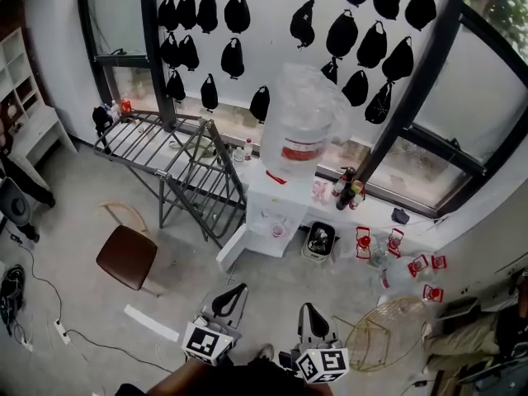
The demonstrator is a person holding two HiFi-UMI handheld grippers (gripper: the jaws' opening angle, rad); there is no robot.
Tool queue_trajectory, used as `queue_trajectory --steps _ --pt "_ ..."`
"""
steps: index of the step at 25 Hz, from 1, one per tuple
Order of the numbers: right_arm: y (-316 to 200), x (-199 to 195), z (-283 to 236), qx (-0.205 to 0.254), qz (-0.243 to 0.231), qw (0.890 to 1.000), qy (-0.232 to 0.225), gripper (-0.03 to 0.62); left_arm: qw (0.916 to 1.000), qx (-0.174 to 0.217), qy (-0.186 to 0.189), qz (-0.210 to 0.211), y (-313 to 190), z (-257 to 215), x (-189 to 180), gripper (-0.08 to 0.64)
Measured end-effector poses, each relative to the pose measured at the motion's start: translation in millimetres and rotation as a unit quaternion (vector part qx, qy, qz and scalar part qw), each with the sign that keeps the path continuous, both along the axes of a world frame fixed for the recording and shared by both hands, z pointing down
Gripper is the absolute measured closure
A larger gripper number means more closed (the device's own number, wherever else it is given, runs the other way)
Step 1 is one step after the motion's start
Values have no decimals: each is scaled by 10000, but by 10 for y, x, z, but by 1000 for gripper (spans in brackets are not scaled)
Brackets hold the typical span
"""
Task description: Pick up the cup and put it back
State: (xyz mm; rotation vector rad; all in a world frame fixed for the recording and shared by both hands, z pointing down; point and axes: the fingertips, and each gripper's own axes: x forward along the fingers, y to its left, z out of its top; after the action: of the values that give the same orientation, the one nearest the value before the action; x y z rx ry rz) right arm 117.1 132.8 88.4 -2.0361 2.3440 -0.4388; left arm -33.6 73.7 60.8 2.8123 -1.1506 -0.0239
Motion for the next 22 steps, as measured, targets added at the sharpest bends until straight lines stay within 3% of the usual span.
queue_trajectory --steps 9,22 --pt "-158 60 -205 327 2 9993 155 597 9997 241 23 82 -152 -135 51 554" --pt "-264 51 -158 291 -155 9993 155 598 9995 269 103 -87 -254 -228 16 554"
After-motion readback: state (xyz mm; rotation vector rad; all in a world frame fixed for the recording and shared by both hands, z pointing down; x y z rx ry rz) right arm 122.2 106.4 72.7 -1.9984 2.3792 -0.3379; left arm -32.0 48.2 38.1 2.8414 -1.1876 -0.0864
